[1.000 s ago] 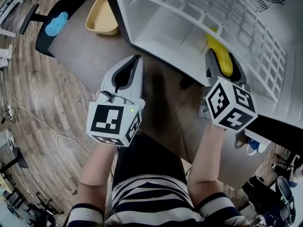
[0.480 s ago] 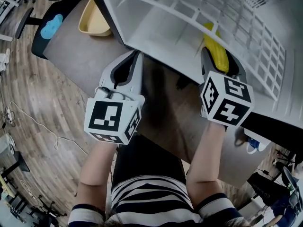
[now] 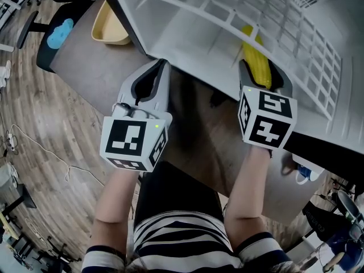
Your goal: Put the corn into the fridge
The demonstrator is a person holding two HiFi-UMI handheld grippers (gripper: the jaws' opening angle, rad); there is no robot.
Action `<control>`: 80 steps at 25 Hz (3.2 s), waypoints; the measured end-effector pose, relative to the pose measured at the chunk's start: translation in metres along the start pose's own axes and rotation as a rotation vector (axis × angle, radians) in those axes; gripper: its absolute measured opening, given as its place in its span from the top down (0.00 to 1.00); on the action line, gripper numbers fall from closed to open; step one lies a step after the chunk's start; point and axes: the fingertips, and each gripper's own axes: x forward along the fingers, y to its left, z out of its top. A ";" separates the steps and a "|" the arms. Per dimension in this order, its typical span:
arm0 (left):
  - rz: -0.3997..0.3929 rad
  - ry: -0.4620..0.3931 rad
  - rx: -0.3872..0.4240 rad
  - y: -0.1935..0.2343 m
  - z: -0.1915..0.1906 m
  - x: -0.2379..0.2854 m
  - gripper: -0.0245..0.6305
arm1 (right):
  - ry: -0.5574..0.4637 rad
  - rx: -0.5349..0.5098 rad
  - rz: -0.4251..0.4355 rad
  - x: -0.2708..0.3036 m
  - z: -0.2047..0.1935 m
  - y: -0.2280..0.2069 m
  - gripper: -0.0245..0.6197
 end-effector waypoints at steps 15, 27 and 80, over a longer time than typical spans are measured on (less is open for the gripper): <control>0.001 -0.024 -0.026 -0.003 0.007 -0.020 0.96 | -0.102 0.034 -0.061 -0.030 0.001 -0.007 0.55; 0.044 -0.051 -0.043 -0.009 0.019 -0.063 0.96 | -0.206 0.124 -0.077 -0.089 -0.005 -0.006 0.62; 0.127 -0.024 -0.066 0.002 0.001 -0.153 0.96 | -0.256 0.274 0.098 -0.174 -0.051 0.038 0.97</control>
